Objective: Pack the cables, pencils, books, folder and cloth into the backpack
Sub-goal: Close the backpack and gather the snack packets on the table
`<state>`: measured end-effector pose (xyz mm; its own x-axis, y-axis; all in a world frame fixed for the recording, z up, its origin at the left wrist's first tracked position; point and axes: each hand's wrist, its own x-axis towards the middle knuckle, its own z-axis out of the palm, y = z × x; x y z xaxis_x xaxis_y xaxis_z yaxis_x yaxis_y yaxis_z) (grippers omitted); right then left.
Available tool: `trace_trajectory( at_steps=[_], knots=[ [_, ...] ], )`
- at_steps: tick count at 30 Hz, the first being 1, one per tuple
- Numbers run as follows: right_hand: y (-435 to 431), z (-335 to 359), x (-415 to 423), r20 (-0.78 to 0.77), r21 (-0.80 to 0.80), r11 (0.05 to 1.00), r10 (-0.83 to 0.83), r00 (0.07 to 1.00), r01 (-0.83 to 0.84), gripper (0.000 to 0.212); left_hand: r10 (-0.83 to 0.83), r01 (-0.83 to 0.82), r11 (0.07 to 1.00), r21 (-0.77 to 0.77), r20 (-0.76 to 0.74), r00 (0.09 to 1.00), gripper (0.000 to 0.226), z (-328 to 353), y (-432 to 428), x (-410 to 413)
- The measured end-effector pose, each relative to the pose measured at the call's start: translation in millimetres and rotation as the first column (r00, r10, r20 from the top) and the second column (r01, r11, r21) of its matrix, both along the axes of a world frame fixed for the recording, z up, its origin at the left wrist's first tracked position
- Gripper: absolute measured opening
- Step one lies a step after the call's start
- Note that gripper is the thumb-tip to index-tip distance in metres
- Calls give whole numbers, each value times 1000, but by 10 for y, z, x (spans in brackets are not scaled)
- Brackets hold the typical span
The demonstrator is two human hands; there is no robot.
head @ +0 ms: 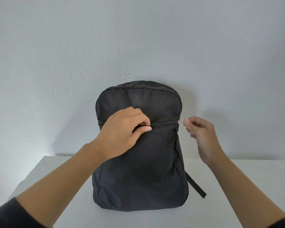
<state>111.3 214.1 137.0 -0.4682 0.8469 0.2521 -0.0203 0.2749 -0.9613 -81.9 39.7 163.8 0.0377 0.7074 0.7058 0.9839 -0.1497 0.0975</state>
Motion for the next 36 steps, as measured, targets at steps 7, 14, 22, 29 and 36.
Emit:
trace_trajectory(
  at_steps=[7, 14, 22, 29, 36],
  knots=[
    [-72, -38, -60, 64, -58, 998, 3, 998, 1, 19, 140, -296, 917, 266, 479, 867, 17, -207, -349, -221],
    [-172, -443, -390, -89, -348, 921, 156, 984, -177, 75, 37, -35, 999, -34, 995, 90, 112, -762, -397, -300],
    [-518, -519, -277, -243, -181, 978, 59, 968, -105, 77, -80, -137, 986, 90, 994, 78, 71, -875, -358, -112],
    [-571, -355, -250, -256, 54, 985, 170, 952, -162, 67, -127, -227, 963, 148, 987, 102, 46, -752, -221, -31],
    [-304, -396, -305, -165, 68, 998, 7, 986, 4, 21, 0, -136, 990, 25, 984, 176, 65, -630, -187, -64]
  ],
)
